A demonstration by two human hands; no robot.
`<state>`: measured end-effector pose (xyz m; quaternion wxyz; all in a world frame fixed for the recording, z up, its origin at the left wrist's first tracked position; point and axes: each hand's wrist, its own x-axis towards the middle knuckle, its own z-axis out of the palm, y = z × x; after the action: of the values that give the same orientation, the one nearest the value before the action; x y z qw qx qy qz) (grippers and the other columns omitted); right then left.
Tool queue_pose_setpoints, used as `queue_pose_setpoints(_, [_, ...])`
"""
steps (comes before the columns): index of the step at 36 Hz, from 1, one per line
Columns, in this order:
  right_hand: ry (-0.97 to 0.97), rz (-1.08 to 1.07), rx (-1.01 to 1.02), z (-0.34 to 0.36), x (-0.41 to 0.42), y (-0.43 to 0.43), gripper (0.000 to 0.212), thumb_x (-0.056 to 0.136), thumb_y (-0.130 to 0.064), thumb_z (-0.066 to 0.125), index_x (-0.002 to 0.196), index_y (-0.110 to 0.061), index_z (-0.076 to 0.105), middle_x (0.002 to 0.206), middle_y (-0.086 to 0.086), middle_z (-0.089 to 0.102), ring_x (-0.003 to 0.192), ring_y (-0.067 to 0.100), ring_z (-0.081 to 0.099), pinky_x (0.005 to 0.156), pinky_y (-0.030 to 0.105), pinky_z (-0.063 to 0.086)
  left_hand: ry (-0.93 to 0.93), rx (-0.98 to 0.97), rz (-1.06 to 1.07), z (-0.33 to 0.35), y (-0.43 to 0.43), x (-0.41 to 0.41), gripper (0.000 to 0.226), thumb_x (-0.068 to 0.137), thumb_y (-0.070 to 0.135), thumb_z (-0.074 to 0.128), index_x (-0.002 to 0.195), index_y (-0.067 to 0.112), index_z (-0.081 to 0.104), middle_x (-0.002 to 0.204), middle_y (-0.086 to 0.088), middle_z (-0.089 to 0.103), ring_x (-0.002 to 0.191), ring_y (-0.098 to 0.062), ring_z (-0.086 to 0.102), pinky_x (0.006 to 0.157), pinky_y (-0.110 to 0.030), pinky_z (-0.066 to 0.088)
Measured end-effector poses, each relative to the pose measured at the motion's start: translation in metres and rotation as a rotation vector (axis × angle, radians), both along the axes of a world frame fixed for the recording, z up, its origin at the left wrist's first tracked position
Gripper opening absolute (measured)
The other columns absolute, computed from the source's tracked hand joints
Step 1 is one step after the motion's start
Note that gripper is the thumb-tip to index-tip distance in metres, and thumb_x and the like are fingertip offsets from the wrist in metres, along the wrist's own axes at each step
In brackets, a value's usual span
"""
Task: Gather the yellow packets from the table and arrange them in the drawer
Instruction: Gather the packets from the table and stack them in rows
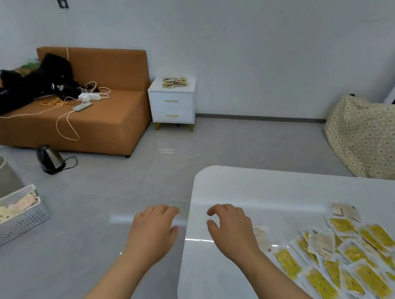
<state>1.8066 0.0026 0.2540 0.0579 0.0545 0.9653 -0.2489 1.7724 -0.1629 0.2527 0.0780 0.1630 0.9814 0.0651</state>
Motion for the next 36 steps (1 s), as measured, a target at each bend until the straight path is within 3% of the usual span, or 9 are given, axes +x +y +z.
queue_pose_setpoints(9, [-0.047,-0.035,0.045,0.003,-0.134,-0.131,0.037,0.095,-0.029,0.040,0.132,-0.026,0.045,0.135,-0.005,0.046,0.126,0.018,0.037,0.102,0.027,0.026,-0.018,-0.033,-0.077,0.007,-0.123,-0.144,0.042,0.096,0.033,0.039,0.138,0.031,0.036,0.141,0.012,0.040,0.129,-0.014,0.037,0.103,-0.028,0.025])
queue_pose_setpoints(15, [-0.095,-0.063,0.041,-0.001,-0.226,-0.176,0.042,0.095,-0.031,0.041,0.136,-0.028,0.039,0.142,-0.004,0.037,0.132,0.018,0.030,0.107,0.030,0.022,-0.017,-0.031,-0.103,0.007,-0.158,-0.243,0.042,0.097,0.034,0.040,0.139,0.031,0.036,0.140,0.013,0.040,0.130,-0.013,0.037,0.102,-0.027,0.025])
queue_pose_setpoints(22, [-0.139,-0.073,0.037,-0.011,-0.366,-0.180,0.049,0.095,-0.035,0.043,0.142,-0.027,0.031,0.151,-0.002,0.026,0.139,0.020,0.021,0.111,0.033,0.018,-0.030,-0.038,-0.134,-0.001,-0.159,-0.383,0.042,0.098,0.034,0.039,0.140,0.029,0.035,0.142,0.011,0.039,0.131,-0.013,0.036,0.104,-0.029,0.025])
queue_pose_setpoints(36, [-0.153,-0.080,0.039,0.017,-0.686,-0.140,0.047,0.095,-0.033,0.043,0.141,-0.027,0.033,0.150,-0.001,0.027,0.138,0.021,0.022,0.111,0.034,0.018,0.014,-0.034,-0.102,0.023,-0.117,-0.698,0.042,0.098,0.033,0.038,0.139,0.029,0.036,0.140,0.010,0.042,0.129,-0.015,0.038,0.101,-0.030,0.028])
